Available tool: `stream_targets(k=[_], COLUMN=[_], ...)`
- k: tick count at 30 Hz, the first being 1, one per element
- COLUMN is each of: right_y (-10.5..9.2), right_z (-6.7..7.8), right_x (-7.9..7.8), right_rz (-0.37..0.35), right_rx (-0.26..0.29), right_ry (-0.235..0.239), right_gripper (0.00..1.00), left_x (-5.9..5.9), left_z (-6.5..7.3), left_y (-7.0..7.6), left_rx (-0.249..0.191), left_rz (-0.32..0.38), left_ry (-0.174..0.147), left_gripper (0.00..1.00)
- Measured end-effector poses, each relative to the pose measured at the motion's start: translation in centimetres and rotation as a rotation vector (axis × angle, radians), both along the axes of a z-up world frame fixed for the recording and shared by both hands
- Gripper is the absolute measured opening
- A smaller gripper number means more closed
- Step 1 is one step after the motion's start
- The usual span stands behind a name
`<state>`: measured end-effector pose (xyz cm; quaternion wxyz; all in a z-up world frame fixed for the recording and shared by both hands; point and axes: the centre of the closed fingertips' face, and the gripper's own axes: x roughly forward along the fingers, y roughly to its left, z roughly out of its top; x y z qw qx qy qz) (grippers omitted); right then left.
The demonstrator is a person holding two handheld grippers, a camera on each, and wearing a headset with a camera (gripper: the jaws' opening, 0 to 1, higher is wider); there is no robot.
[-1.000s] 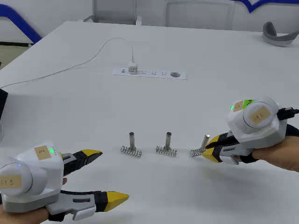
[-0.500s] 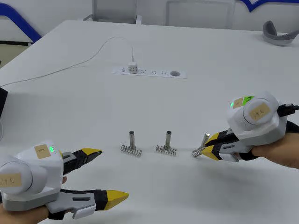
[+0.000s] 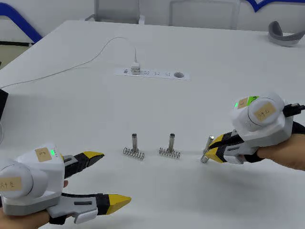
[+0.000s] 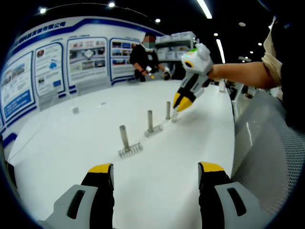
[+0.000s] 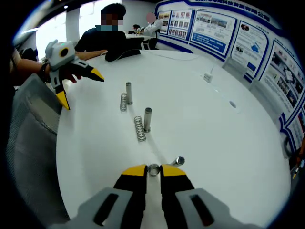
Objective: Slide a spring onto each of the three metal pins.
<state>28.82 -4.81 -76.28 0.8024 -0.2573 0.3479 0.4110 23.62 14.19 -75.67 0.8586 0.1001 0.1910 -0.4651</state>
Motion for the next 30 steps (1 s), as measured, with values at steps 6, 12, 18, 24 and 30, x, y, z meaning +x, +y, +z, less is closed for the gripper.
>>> stream_targets(k=[6,12,18,24,30], right_y=[-0.03,-0.02,0.02,0.02,-0.01], right_z=[-0.01,0.04,0.01,0.13,0.27], right_x=[0.03,0.09,0.10,0.10,0.07], right_rz=[0.001,-0.001,-0.002,-0.004,-0.004], right_rx=[-0.002,-0.001,-0.001,0.002,0.002], right_ry=[0.000,0.001,0.002,0.002,0.001], right_gripper=[0.12,0.12,0.12,0.12,0.12], left_x=[-0.03,0.01,0.02,0.01,-0.01], left_z=[0.01,0.04,0.01,-0.01,-0.05], left_y=[-0.04,-0.05,-0.02,0.00,-0.04], left_rx=[0.000,-0.001,0.000,0.002,0.001], left_rz=[0.000,0.000,0.000,-0.001,-0.002], left_ry=[0.000,-0.001,0.000,0.000,0.002], left_gripper=[0.73,0.73,0.73,0.73,0.73])
